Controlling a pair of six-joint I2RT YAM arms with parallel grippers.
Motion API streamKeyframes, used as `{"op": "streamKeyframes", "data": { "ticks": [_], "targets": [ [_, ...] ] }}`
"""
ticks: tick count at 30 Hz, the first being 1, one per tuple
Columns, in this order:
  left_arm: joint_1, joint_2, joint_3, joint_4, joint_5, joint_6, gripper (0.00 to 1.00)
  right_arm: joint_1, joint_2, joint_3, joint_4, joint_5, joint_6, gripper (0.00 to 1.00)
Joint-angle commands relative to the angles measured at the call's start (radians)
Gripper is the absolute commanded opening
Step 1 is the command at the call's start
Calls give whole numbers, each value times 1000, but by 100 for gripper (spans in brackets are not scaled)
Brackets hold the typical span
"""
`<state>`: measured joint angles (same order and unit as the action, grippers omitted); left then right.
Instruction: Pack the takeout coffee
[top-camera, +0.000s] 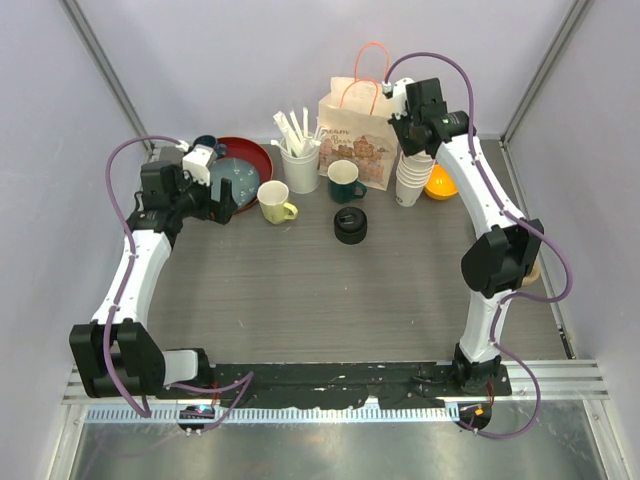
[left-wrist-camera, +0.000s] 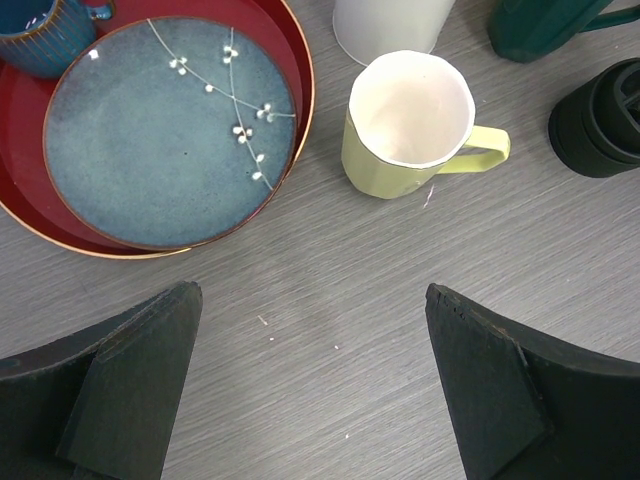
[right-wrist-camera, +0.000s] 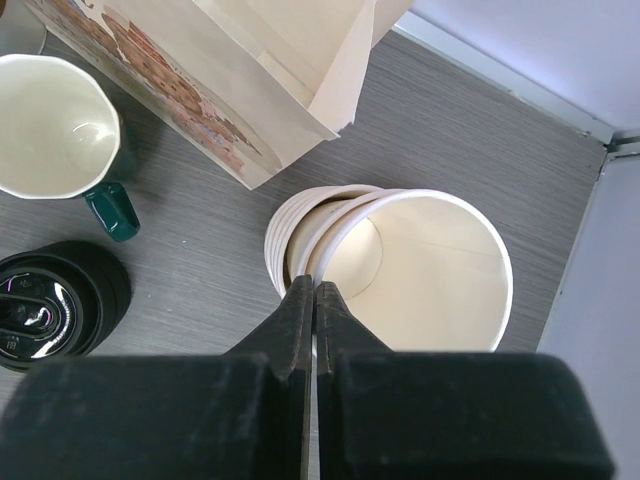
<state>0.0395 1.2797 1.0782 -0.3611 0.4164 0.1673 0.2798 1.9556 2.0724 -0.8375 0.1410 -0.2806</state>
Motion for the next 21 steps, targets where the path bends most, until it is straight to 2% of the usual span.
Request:
{"op": "streamKeyframes", "data": {
  "ticks": [1,11,21],
  "targets": [
    [-6,-37,-3,4,27,20,99,4,-84,40,46,32,-32,1],
    [-6,-45,-1,-6,35,31,99,10,-80,2,43,51,-43,1],
    [-6,-48,11,-24,42,37,100,29,-155,23,94,83,-65,1]
  ]
}}
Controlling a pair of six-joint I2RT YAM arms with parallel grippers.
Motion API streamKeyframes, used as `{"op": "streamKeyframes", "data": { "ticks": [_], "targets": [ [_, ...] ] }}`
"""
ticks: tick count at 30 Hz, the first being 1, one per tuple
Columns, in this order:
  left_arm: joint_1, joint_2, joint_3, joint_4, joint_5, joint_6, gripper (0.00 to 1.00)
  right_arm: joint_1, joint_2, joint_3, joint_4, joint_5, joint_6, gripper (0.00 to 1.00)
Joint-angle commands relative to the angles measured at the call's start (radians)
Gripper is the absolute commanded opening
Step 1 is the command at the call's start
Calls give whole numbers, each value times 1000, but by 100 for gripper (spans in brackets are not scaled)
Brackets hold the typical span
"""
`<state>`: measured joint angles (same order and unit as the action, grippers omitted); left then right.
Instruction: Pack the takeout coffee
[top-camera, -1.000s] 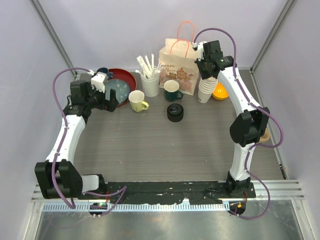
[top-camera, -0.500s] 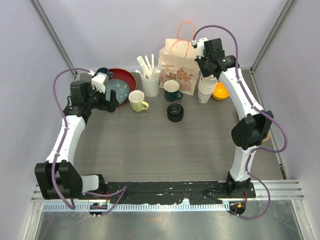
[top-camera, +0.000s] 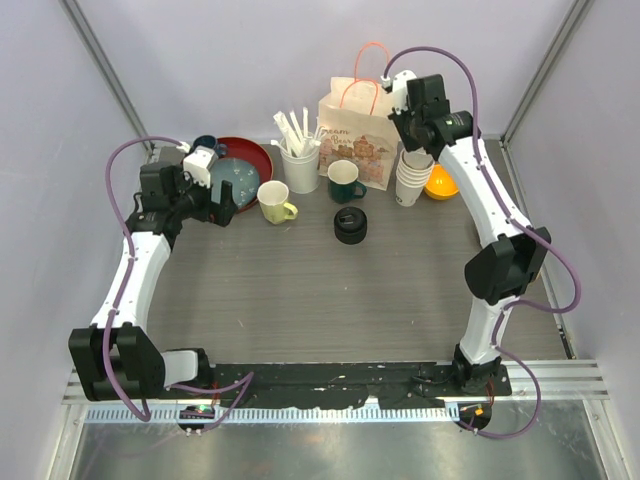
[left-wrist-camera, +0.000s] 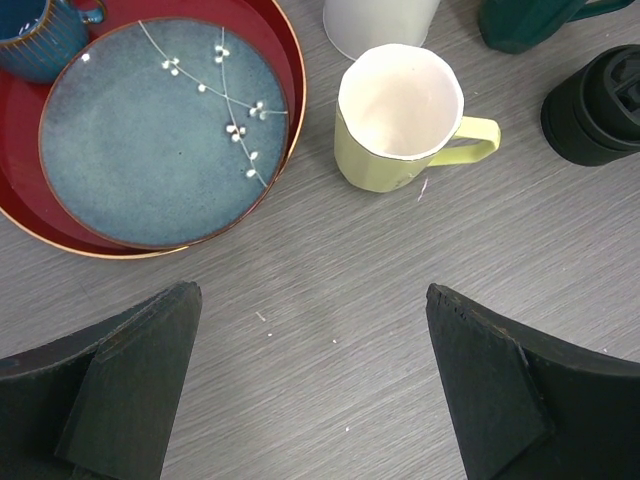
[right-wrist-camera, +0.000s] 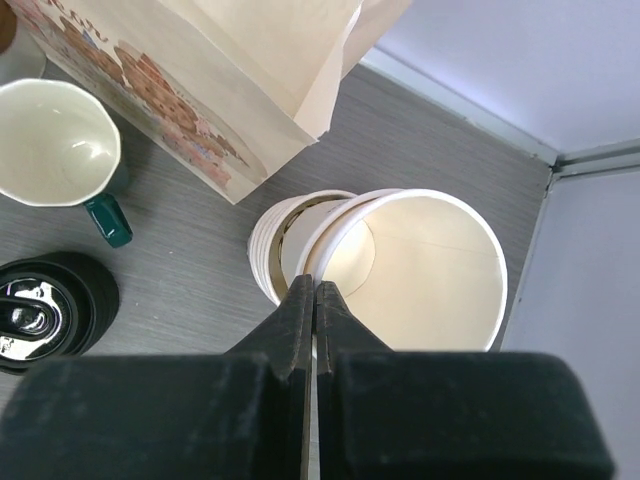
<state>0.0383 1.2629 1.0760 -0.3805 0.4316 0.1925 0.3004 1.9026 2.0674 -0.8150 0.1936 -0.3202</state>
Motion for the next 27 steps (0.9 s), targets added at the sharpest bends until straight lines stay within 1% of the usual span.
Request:
{"op": "streamKeyframes", "data": {
  "ticks": [1,8,12,14,16,18,20,21,22,23,24,25,26,27],
  "targets": [
    [-5,-31,15,-6,29,15,100,8,-109,26,71,29,-25,1],
    [-5,-25,19,-15,35,16,100,8,-90,-70,79,40,-51,1],
    [-6,-16,38,-24,59,-7,100,6,-73,-69,70,30,-36,1],
    [-14,-7,61,-28,88,-62,98,8,-76,-61,74,14,-28,1],
    [-40,18,114,-34,116,-108,92,6,-79,-56,79,3,-25,1],
    [-128,47,191,-47,125,-172,87,6,-76,-55,79,1,-25,1],
    [-193,102,246,-58,127,-218,84,3,-77,-61,79,-2,-25,1],
    [-259,124,304,-58,130,-264,82,2,-76,-62,79,-5,-25,1],
    [-290,179,337,-58,130,-290,80,-1,-77,-66,79,-9,-25,1],
    [-320,208,372,-57,130,-316,74,-12,-74,-70,79,-23,-23,1],
    [-374,246,456,-55,128,-377,71,-18,-73,-72,80,-35,-17,1],
    [-397,318,501,-54,125,-407,68,-26,-73,-73,79,-48,-11,1],
    [-419,364,550,-52,124,-444,61,-44,-74,-76,82,-86,-5,1],
    [-458,406,650,-55,116,-474,57,-52,-76,-78,88,-104,4,1]
  ]
}}
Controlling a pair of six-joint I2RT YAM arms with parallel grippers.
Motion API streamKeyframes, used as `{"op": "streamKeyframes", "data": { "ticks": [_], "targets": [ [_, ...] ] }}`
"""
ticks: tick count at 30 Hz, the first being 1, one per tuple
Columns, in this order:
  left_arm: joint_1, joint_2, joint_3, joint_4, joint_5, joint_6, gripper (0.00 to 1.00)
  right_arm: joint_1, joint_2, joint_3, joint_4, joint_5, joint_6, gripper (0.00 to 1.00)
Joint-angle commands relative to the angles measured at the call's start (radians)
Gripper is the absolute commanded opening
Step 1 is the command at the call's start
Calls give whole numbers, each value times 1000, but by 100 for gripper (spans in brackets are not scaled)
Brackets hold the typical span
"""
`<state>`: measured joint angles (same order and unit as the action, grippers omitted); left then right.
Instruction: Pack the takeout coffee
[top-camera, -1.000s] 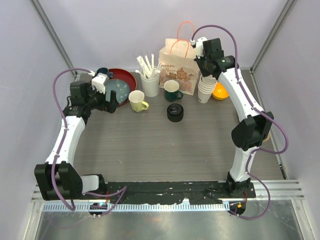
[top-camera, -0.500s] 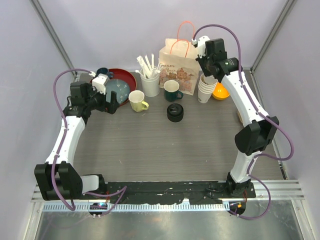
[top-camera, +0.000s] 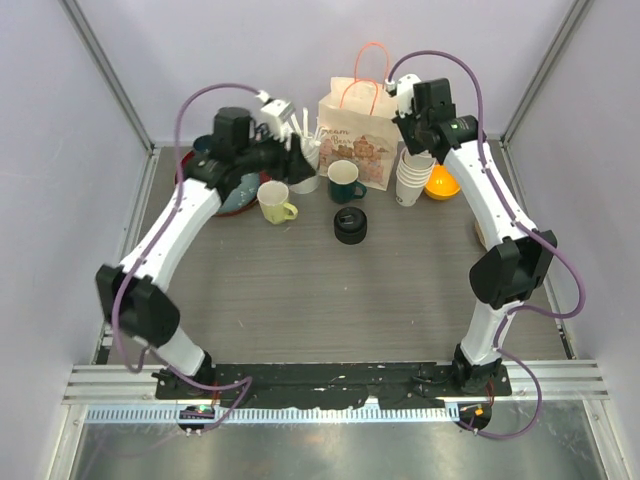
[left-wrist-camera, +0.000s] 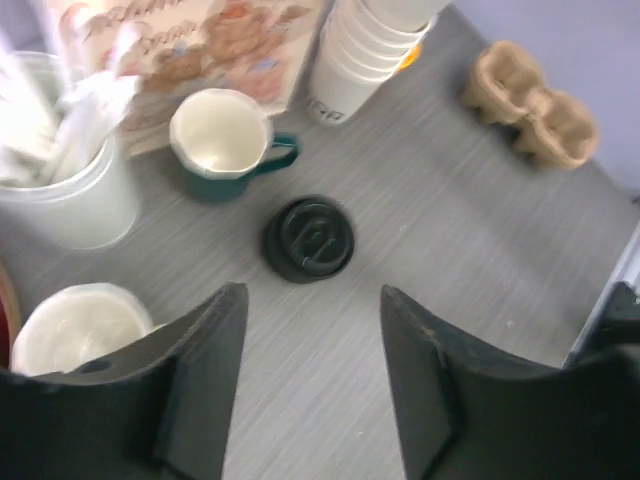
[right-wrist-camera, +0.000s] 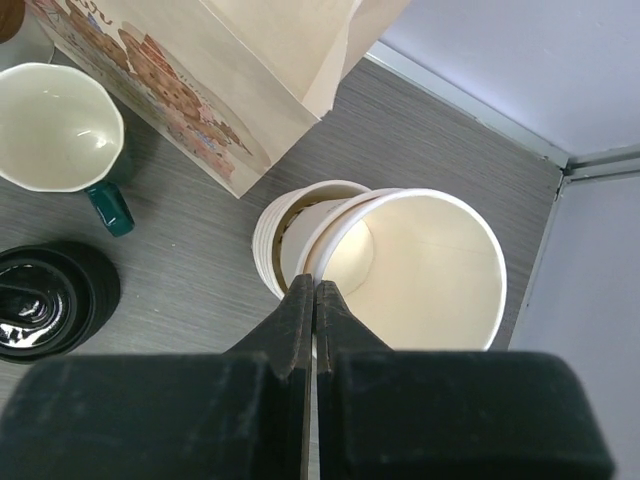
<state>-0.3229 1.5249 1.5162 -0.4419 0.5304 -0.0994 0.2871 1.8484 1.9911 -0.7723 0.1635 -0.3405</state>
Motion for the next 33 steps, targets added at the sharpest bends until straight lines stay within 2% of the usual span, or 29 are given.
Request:
{"op": "streamKeyframes", "data": {
  "ticks": [1,2,5,8,11,16,24,33],
  "targets": [
    [-113,185,261,5,16,-235,54,-46,-29,-5,50,-93,28,1],
    [-146,274,313,0,14,-253,49,-52,-34,-15,63,-111,31,1],
    [-198,421,529,2,-7,-313,48,-66,-44,-23,74,-143,34,1],
    [-231,542,661,29,-17,-379,53,-72,-41,-28,73,-151,28,1],
    [-251,612,763,60,-20,-450,54,-81,-43,-34,73,-150,28,1],
    [-272,713,851,97,-30,-513,56,-83,-54,-35,73,-217,21,1],
    [-271,762,874,127,-33,-566,56,-83,-80,-17,64,-191,11,1],
    [-311,871,978,172,-58,-603,56,-82,-94,-46,33,-190,-2,1]
  ]
}}
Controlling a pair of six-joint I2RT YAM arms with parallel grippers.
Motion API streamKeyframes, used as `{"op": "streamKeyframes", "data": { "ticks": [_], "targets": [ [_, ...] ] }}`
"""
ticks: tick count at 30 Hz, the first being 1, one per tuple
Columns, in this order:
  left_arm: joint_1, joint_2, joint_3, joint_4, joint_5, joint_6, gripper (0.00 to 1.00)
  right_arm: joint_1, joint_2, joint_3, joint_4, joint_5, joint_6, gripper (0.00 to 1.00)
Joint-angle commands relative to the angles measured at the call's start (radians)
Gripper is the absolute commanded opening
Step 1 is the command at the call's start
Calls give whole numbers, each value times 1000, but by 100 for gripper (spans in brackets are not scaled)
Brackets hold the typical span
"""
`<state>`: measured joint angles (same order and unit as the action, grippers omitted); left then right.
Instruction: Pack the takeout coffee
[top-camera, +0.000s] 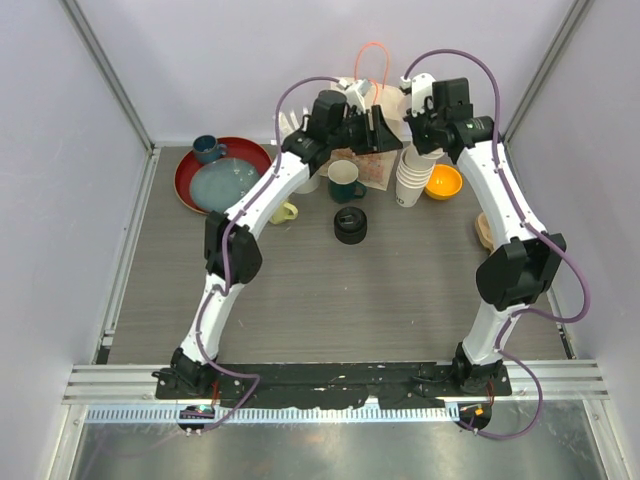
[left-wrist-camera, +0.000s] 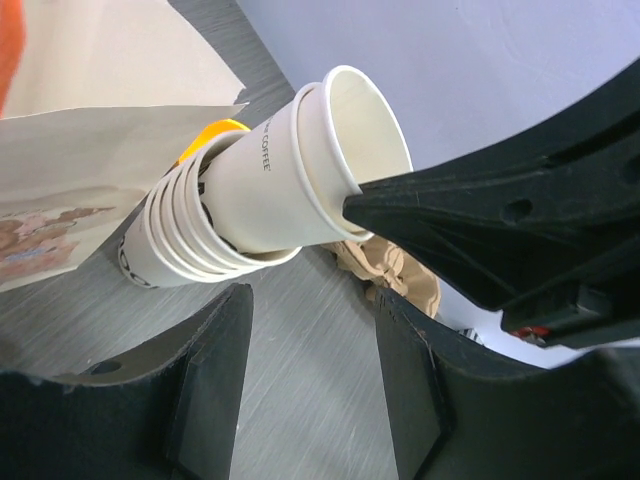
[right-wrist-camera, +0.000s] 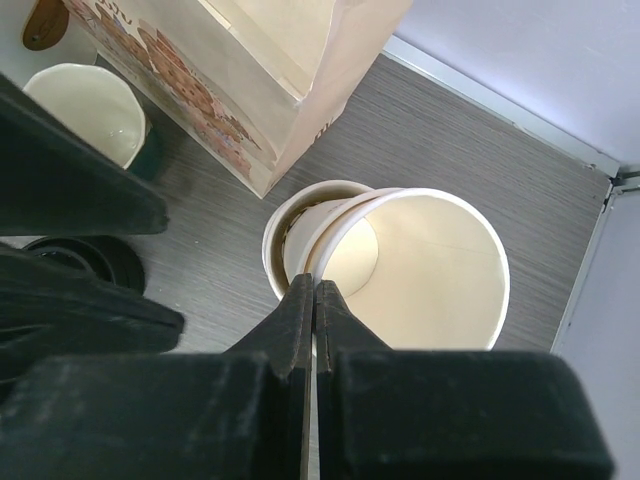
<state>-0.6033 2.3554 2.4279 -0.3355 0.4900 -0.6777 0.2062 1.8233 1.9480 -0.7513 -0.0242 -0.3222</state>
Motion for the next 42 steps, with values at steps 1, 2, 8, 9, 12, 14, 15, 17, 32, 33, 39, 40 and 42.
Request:
{"op": "streamKeyframes", "data": {
  "ticks": [1,2,8,9,12,14,15,17,32,33,39,40,42],
  "targets": [
    [-36,51,77,69,-21,-37,55,-2,-73,-11,12,-2,-23,1],
    [-38,65,80,70,-25,-43,54,-2,-76,-14,10,-5,-25,1],
    [-46,104,111,101,-37,-80,52,-1,-93,-40,7,-33,-52,1],
    [-46,110,114,105,-37,-85,52,-1,-94,-40,6,-39,-54,1],
    [-46,117,118,118,-37,-91,52,-2,-96,-40,1,-49,-63,1],
    [-46,117,120,121,-33,-97,52,-1,-96,-38,0,-56,-67,1],
    [-46,117,120,124,-31,-100,52,-1,-96,-38,0,-57,-69,1],
    [-44,114,120,130,-30,-114,52,-2,-96,-38,-8,-66,-72,1],
    [-44,125,108,135,-76,-119,45,-2,-113,-55,-19,-137,-89,1],
    [-44,125,108,135,-79,-112,45,-1,-114,-57,-20,-140,-90,1],
    [-44,130,103,118,-105,-72,41,-1,-114,-40,-22,-135,-89,1],
    [-44,131,100,118,-105,-72,41,-2,-114,-35,-20,-132,-89,1],
    [-46,131,94,121,-106,-68,39,-2,-114,-23,-20,-126,-87,1]
  ]
}}
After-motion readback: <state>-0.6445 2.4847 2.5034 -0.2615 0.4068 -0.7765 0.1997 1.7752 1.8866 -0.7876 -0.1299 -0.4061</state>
